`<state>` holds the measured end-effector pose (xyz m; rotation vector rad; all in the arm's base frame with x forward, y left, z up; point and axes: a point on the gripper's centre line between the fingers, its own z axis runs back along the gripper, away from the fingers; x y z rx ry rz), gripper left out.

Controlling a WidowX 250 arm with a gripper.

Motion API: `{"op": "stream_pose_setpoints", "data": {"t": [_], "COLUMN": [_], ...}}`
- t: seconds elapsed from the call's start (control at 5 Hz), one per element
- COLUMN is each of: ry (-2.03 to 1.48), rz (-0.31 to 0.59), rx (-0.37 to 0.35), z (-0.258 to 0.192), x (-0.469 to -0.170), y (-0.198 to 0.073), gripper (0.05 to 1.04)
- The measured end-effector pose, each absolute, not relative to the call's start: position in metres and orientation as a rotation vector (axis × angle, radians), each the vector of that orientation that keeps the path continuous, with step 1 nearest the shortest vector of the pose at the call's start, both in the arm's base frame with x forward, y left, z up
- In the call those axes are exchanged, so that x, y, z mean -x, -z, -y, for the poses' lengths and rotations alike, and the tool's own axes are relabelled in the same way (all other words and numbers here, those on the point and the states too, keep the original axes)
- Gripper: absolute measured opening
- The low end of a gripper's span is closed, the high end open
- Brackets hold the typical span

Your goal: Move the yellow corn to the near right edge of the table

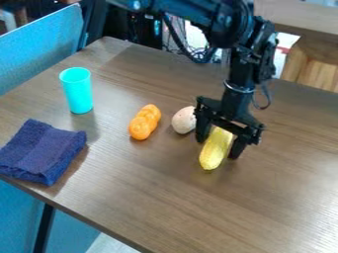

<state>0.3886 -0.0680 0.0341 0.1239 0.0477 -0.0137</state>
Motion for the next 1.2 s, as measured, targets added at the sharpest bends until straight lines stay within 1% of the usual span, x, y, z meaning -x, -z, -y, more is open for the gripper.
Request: {"op": "stream_pose_setpoints", "data": {"t": [0.2, 0.4, 0.6, 0.8, 1.0, 1.2], "ry": [0.013, 0.017, 0.041, 0.083, 0.123, 0.141], "rz": [-0.068, -0.050, -0.066, 0.015, 0.104, 0.209], "rx": [-0.125, -0.104, -0.086, -0.024, 0.061, 0.143], "z": [0.067, 0.070, 0.071, 0.078, 0.088, 0.104], "x": [-0.387, -0.387, -0.378, -0.374, -0.363, -0.336], "y": [-0.028, -0.026, -0.027, -0.052, -0.077, -0.100], "gripper": [0.946, 0.701, 0.678, 0.678, 0.678, 0.678]}}
